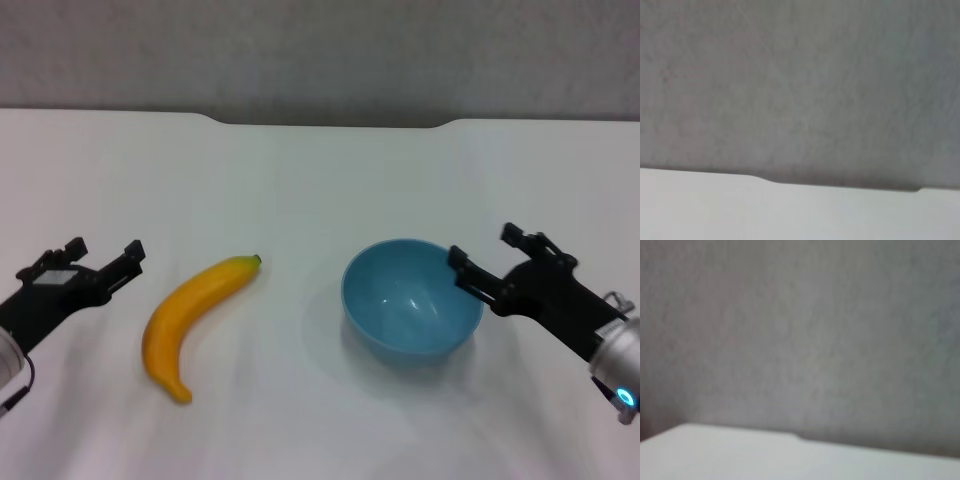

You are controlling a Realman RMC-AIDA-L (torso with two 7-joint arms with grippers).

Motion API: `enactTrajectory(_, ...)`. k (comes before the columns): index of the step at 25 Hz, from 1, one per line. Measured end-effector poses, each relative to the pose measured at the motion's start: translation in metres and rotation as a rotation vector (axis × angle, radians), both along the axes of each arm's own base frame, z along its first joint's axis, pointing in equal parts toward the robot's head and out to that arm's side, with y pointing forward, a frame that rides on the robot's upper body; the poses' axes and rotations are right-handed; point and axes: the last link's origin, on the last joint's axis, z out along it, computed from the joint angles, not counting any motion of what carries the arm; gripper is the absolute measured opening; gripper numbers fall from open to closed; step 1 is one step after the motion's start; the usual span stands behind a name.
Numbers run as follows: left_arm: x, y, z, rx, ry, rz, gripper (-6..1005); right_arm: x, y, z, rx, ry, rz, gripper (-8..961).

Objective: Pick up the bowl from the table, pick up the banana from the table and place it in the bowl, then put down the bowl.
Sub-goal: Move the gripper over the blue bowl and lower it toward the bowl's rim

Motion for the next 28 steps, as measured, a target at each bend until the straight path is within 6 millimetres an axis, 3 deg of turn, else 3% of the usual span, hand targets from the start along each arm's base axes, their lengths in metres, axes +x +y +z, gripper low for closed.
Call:
enactTrajectory(6,0.024,-0.003,0.013,-0.038,0.036,0.088,871,-0.025,0.015,0.005,-0.073,-0.146,-0.12,886)
enactTrajectory(13,0.031,0.003,0.019,-0.191,0.055,0.179,861,-0.066,0.014,0.021,-0.021,-0.354,-0.274,885)
enactTrajectory(23,0.039,0.033,0.027,-0.381,0.21,0.389,845,-0.065,0.032,0.028,-0.281,-0.414,-0.505,885)
enactTrajectory(28,0.042,0.04,0.031,-0.405,0.342,0.459,846,-0.067,0.035,0.029,-0.318,-0.467,-0.559,886)
